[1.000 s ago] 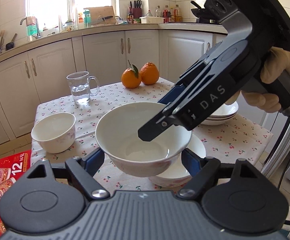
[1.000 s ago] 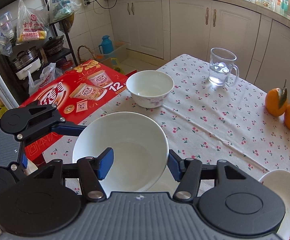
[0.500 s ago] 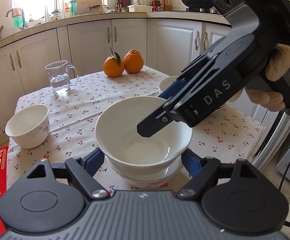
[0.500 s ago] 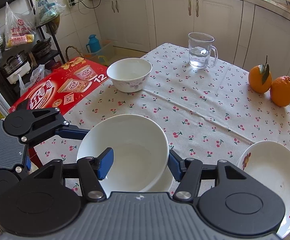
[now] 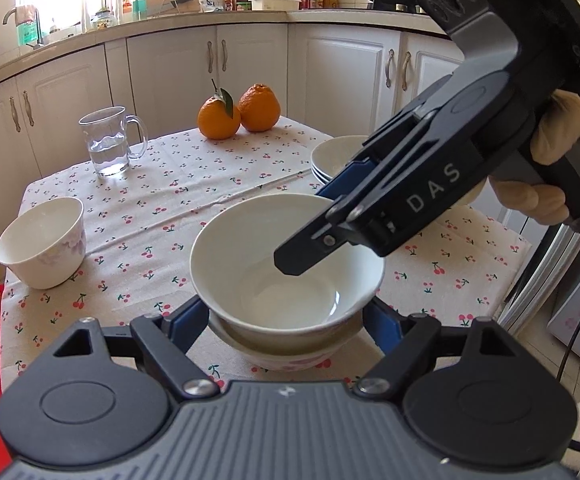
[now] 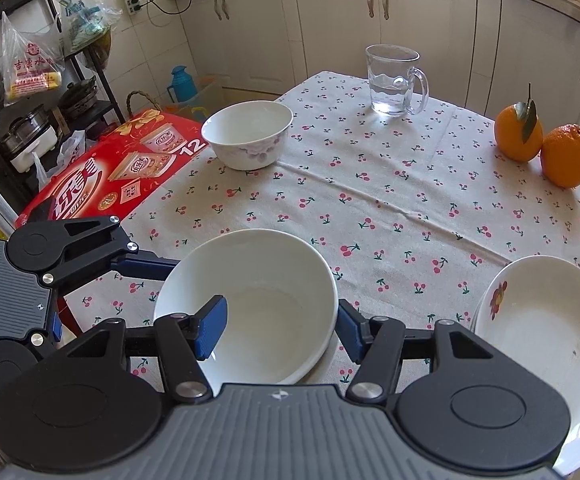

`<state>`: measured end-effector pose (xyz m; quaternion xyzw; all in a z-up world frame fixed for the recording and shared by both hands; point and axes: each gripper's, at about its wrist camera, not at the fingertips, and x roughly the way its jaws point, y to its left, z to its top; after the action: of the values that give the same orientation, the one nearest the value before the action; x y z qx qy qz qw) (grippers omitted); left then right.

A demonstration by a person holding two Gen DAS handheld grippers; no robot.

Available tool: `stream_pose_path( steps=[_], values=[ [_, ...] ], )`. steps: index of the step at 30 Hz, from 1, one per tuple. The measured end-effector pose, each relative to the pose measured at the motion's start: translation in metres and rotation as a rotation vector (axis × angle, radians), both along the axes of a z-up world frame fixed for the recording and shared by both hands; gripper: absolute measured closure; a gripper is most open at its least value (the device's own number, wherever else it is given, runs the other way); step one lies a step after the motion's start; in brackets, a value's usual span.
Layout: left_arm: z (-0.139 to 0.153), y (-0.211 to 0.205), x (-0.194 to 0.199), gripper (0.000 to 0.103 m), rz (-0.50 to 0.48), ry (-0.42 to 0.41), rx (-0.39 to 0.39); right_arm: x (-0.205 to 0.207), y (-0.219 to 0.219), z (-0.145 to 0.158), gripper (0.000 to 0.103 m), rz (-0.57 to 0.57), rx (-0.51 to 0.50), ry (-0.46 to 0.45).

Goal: Organize plates and bowls
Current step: 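Carry the held bowl with the right tool and lower it into the first bowl, then open the right tool to release the bowl and lift away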

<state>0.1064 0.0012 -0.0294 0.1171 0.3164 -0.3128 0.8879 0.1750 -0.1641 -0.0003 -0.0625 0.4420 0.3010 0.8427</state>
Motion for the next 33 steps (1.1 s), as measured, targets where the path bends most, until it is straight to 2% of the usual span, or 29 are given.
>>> stream_pose_path(
  steps=[20, 25, 27, 31, 33],
  values=[
    [-0.001, 0.001, 0.0, 0.016, -0.005, -0.001, -0.004, 0.0, 0.001, -0.007, 0.037, 0.0, -0.017, -0.01],
    [0.001, 0.003, -0.004, 0.013, -0.018, -0.012, -0.006, -0.003, 0.001, -0.003, 0.025, 0.006, 0.001, -0.025],
    [0.001, 0.005, -0.006, 0.013, -0.019, -0.013, -0.001, -0.006, 0.003, 0.0, 0.014, 0.01, -0.005, -0.043],
    [0.004, 0.011, -0.012, 0.013, -0.013, -0.019, 0.003, -0.011, 0.008, 0.002, 0.011, 0.021, -0.019, -0.06],
    [0.006, 0.016, -0.016, 0.013, -0.005, -0.025, 0.005, -0.014, 0.01, 0.003, 0.005, 0.021, -0.03, -0.072]
  ],
)
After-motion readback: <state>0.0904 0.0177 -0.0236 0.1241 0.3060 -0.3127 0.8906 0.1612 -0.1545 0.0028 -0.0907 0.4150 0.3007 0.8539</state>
